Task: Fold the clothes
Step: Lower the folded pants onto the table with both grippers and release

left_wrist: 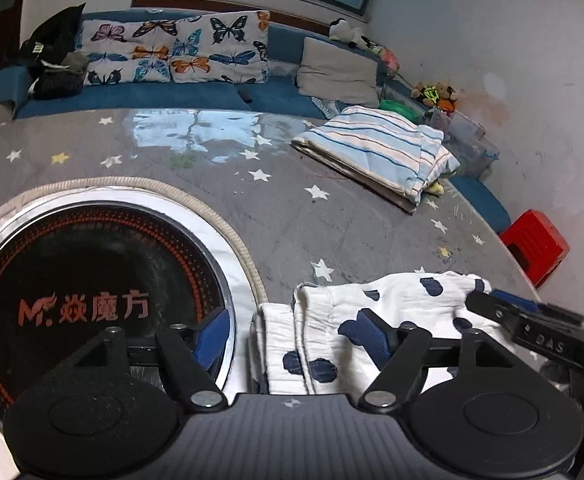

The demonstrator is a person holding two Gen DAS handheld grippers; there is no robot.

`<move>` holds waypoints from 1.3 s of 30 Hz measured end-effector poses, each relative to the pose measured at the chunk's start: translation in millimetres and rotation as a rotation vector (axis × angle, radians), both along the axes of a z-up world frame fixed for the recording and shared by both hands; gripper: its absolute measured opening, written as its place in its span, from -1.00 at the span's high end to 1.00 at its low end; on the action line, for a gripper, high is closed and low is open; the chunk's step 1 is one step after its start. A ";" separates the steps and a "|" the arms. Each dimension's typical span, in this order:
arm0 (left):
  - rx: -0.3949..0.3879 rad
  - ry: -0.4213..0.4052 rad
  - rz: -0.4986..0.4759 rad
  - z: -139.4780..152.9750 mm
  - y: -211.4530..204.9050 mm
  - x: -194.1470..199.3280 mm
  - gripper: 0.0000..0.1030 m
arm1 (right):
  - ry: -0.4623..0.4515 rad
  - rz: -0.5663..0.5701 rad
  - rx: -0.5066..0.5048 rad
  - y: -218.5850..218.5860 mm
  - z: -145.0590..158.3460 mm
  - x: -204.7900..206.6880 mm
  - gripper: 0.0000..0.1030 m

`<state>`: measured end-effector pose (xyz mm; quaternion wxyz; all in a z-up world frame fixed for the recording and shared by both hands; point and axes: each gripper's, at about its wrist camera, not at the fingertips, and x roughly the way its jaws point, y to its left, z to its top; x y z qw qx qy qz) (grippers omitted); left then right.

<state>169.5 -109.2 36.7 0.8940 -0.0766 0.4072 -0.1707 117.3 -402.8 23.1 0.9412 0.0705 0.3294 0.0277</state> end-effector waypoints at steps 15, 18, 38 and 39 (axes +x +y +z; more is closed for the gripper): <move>0.060 0.026 -0.008 -14.3 -0.7 6.6 -0.43 | 0.045 0.018 -0.017 3.9 -10.6 16.6 0.16; 0.050 0.011 -0.025 -7.9 0.2 -2.7 -0.55 | 0.032 0.037 -0.013 6.6 -1.4 3.3 0.04; 0.078 -0.016 -0.058 -13.4 13.9 -54.0 -0.67 | 0.042 0.050 -0.048 44.0 -16.4 -90.2 -0.63; 0.075 -0.022 -0.062 -11.8 14.9 -56.7 -0.67 | 0.031 0.045 -0.055 44.8 -15.5 -93.4 -0.65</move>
